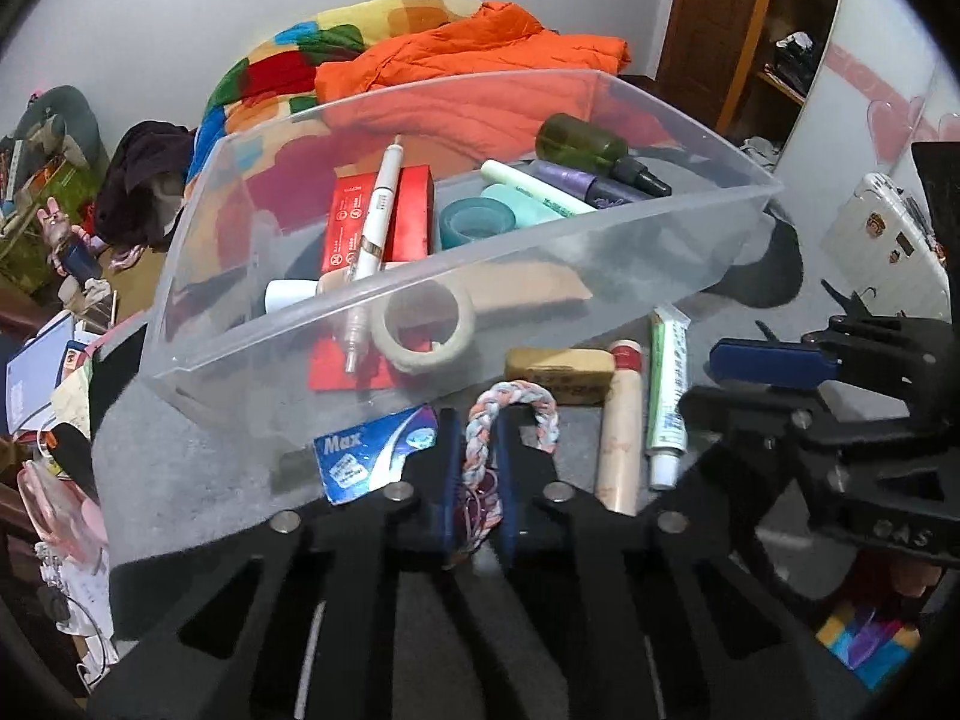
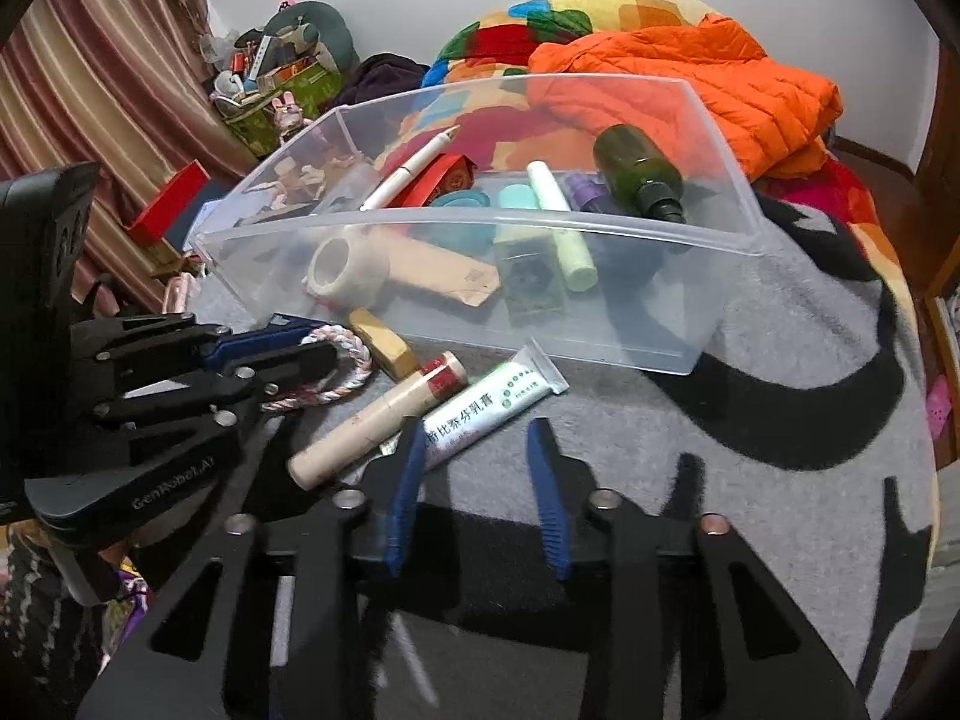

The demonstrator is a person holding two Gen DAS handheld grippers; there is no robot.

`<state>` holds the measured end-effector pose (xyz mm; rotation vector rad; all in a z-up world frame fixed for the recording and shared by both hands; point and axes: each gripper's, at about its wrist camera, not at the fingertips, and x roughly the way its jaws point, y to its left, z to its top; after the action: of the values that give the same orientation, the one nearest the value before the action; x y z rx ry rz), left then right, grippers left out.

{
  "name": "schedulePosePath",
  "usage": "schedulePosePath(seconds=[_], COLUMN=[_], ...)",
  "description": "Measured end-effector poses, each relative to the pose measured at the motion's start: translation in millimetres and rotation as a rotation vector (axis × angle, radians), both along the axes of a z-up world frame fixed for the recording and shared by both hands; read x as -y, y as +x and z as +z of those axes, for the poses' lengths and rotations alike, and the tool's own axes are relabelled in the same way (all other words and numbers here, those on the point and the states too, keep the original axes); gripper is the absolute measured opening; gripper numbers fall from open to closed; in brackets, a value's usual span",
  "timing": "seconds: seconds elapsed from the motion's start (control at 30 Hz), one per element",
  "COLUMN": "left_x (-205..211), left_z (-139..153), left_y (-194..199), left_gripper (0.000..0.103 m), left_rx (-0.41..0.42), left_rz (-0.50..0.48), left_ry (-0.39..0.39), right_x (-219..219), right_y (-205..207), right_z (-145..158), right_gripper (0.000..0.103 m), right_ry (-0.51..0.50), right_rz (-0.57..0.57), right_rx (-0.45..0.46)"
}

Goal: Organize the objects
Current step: 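Grasp the braided loop with the left gripper while the right grasps the white toothpaste tube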

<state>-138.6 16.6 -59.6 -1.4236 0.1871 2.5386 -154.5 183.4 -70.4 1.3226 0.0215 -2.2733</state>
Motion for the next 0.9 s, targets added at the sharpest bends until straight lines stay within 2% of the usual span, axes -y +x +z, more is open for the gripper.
schedulePosePath(seconds=[0.03, 0.17, 0.3, 0.37, 0.43, 0.5, 0.67, 0.7, 0.8, 0.9], left_x=[0, 8, 19, 25, 31, 36, 45, 47, 52, 56], left_z=[1, 14, 38, 50, 60, 70, 84, 84, 81, 71], left_y=[1, 14, 31, 38, 44, 49, 62, 64, 67, 63], left_gripper=[0.006, 0.005, 0.005, 0.005, 0.005, 0.005, 0.005, 0.005, 0.005, 0.005], left_rx=[-0.006, -0.038, -0.096, -0.125, -0.15, -0.175, -0.213, -0.215, -0.212, -0.176], left_rz=[0.005, 0.032, 0.056, 0.07, 0.081, 0.094, 0.112, 0.115, 0.116, 0.122], left_ry=[-0.007, 0.035, 0.084, 0.113, 0.146, 0.165, 0.197, 0.198, 0.2, 0.214], right_x=[0, -9, -16, -13, -8, -1, 12, 9, 4, 1], right_y=[1, 2, 3, 3, 1, -2, -14, -13, -8, -1], right_z=[-2, -4, 6, 12, 14, 14, -4, -6, -5, -5], right_gripper=[0.013, 0.013, 0.015, 0.028, 0.056, 0.064, 0.064, 0.063, 0.058, 0.048], right_ry=[0.035, 0.03, -0.028, -0.041, -0.035, -0.025, 0.035, 0.016, 0.04, 0.084], right_rz=[-0.005, -0.007, -0.02, -0.02, -0.032, -0.055, -0.095, -0.102, -0.09, -0.065], right_rx=[-0.004, 0.013, 0.023, 0.01, -0.004, -0.019, 0.012, 0.005, -0.012, -0.035])
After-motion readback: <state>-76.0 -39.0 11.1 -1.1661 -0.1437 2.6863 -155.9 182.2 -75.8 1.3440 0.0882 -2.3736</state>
